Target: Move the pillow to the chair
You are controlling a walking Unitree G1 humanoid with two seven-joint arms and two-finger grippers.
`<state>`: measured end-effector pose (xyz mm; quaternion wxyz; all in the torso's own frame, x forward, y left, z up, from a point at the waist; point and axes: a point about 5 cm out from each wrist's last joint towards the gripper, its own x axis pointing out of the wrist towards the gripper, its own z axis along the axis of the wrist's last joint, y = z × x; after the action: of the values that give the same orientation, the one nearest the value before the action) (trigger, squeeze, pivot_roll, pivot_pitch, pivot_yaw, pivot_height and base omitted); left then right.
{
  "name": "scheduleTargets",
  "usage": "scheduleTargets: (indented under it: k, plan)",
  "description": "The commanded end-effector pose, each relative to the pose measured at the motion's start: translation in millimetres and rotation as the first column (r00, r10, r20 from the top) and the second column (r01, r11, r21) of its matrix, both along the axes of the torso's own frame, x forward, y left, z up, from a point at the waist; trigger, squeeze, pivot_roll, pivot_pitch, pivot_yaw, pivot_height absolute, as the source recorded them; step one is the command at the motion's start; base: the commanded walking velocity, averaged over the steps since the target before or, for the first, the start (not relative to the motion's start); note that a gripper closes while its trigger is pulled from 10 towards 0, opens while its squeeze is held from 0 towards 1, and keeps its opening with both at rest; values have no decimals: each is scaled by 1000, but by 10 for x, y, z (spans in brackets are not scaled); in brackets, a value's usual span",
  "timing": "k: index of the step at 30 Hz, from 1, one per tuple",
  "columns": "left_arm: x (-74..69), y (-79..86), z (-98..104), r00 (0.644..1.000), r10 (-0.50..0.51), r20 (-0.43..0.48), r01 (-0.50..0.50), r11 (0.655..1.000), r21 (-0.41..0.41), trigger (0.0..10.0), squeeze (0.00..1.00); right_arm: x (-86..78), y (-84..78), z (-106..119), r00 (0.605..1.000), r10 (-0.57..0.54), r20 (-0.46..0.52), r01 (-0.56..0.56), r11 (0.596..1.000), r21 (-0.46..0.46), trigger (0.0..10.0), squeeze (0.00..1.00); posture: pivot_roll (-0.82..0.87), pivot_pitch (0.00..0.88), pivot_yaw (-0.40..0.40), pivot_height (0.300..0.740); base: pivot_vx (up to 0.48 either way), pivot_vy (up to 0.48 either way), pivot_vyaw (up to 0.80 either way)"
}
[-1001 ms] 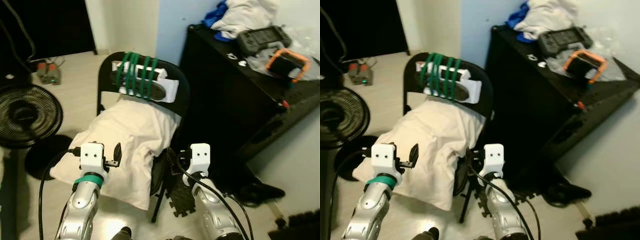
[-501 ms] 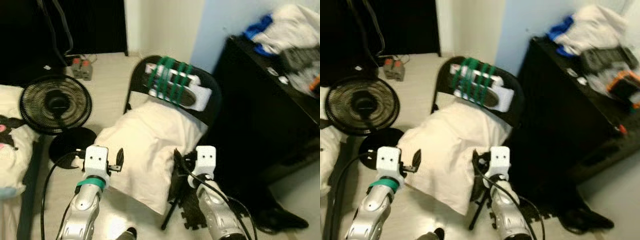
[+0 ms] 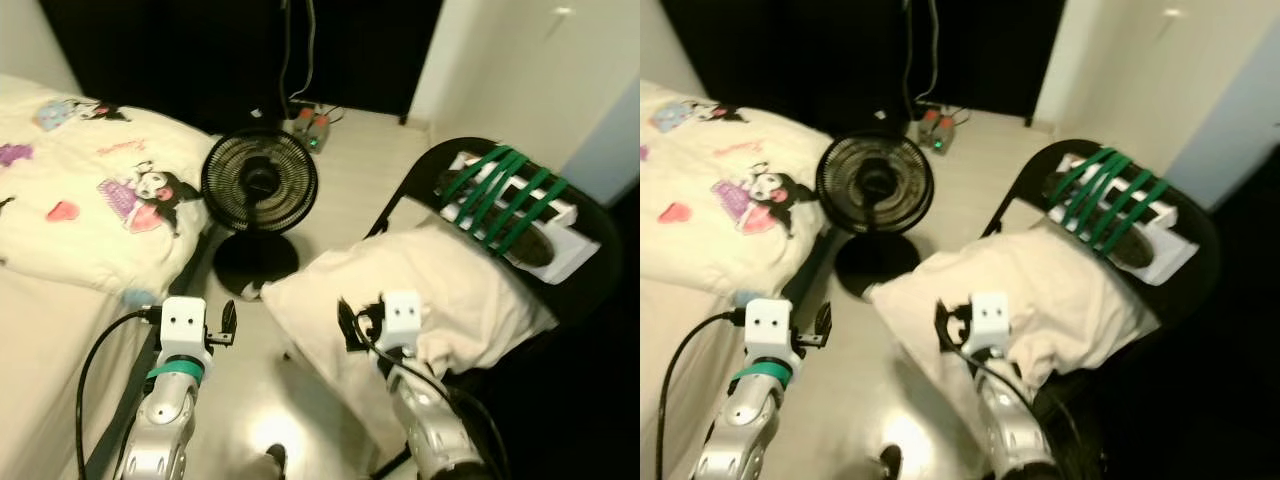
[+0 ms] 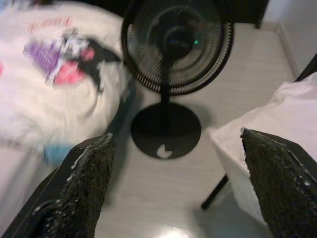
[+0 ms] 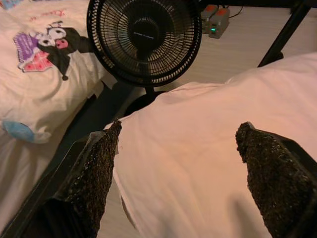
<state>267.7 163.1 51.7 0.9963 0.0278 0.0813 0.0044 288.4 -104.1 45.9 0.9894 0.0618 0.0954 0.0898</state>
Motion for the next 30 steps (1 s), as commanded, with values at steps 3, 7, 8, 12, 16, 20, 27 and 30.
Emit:
scheduleTargets:
  k: [3, 7, 8, 12, 16, 20, 27, 30]
  plan:
    - [-13, -24, -26, 1000, -5, -17, 5, 1000, 10, 10000, 0, -31, 4, -55, 1000, -8, -21, 8, 1000, 1, 10000, 0, 53, 64, 2, 740, 0, 0, 800]
    - [-17, -53, -32, 1000, -14, -21, 15, 1000, 10, 10000, 0, -26, -9, -57, 1000, -11, -20, 11, 1000, -3, 10000, 0, 54, 64, 4, 740, 0, 0, 800]
    - [-16, -60, -33, 1000, -18, -24, 19, 1000, 8, 10000, 0, -26, -19, -59, 1000, -14, -20, 14, 1000, -4, 10000, 0, 54, 66, 5, 740, 0, 0, 800]
    - [-12, -67, -30, 999, -22, -26, 21, 1000, -9, 10000, 0, -31, -38, -73, 999, -21, -24, 21, 1000, -8, 10000, 0, 58, 72, 6, 740, 0, 0, 800]
    - [-15, -77, -17, 999, -24, -21, 24, 999, -28, 10000, 0, -42, -43, -91, 999, -22, -30, 22, 1000, -10, 10000, 0, 60, 70, 7, 740, 0, 0, 800]
    - [-14, -85, -17, 999, -13, -33, 12, 999, -36, 10000, 0, -52, -37, -111, 999, -20, -37, 20, 1000, -14, 10000, 0, 64, 71, 9, 740, 0, 0, 800]
    - [8, -149, 19, 999, -39, -22, 38, 998, -51, 10000, 0, -58, -54, -135, 999, -24, -46, 23, 999, -22, 10000, 0, 63, 72, 13, 740, 0, 0, 800]
    - [10, -151, 24, 999, -38, -18, 37, 997, -62, 10000, 0, -54, -65, -137, 999, -26, -47, 25, 999, -23, 10000, 0, 64, 73, 13, 740, 0, 0, 800]
